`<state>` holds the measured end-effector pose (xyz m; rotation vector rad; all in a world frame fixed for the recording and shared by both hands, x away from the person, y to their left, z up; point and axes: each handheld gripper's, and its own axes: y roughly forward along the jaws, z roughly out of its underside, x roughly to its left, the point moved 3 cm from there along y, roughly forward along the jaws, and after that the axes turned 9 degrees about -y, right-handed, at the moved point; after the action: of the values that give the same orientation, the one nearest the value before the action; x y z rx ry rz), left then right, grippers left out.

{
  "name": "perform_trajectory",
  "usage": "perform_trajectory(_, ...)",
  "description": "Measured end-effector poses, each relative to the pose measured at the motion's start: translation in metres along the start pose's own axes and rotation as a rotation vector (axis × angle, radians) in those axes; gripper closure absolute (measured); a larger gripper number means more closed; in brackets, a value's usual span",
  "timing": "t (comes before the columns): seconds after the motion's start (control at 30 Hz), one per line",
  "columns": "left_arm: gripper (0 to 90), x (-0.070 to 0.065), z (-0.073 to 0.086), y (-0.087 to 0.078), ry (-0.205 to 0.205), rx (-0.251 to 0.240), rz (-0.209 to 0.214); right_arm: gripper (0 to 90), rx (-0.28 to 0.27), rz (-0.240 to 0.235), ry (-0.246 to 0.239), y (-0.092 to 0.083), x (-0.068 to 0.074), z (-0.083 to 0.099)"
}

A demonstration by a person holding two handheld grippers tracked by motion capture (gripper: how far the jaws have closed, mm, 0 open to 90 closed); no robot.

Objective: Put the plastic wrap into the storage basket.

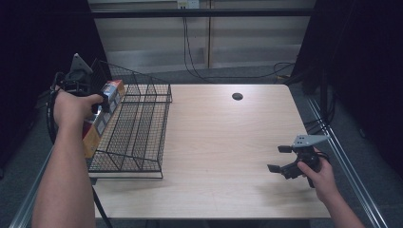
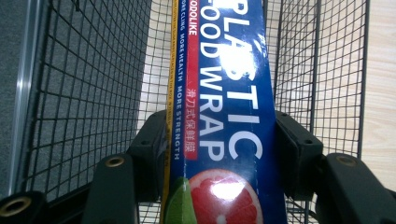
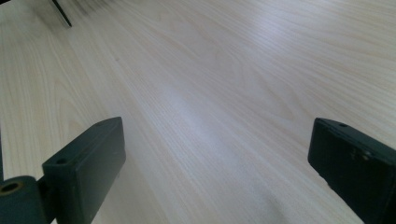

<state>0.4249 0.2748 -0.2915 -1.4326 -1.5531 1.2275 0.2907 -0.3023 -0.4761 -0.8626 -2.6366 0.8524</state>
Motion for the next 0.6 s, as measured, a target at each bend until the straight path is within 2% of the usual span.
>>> perform_trajectory(0.2, 44.1, 0.002, 0.002, 0.007, -0.014, 0.015, -0.004, 4.0, -0.001, 0.004, -0.003, 0.0, 0.0, 0.0)
perform_trajectory(0.3, 44.1, 0.003, 0.002, 0.008, -0.001, 0.021, -0.002, 4.0, 0.003, 0.001, -0.003, 0.0, 0.0, 0.0)
perform_trajectory(0.37, 44.1, 0.002, 0.003, 0.009, -0.018, 0.021, -0.004, 4.0, 0.002, 0.001, -0.003, 0.001, 0.0, 0.0)
perform_trajectory(0.53, 43.9, 0.002, 0.003, 0.013, -0.005, 0.033, -0.006, 4.0, 0.004, 0.001, -0.001, 0.0, 0.001, 0.0)
perform_trajectory(0.57, 43.9, 0.002, 0.003, 0.014, -0.014, 0.035, -0.004, 4.0, 0.004, 0.001, -0.001, 0.0, 0.001, 0.0)
perform_trajectory(0.6, 43.9, 0.002, 0.003, 0.015, -0.004, 0.038, -0.008, 4.0, 0.003, 0.003, -0.002, 0.0, 0.0, 0.0)
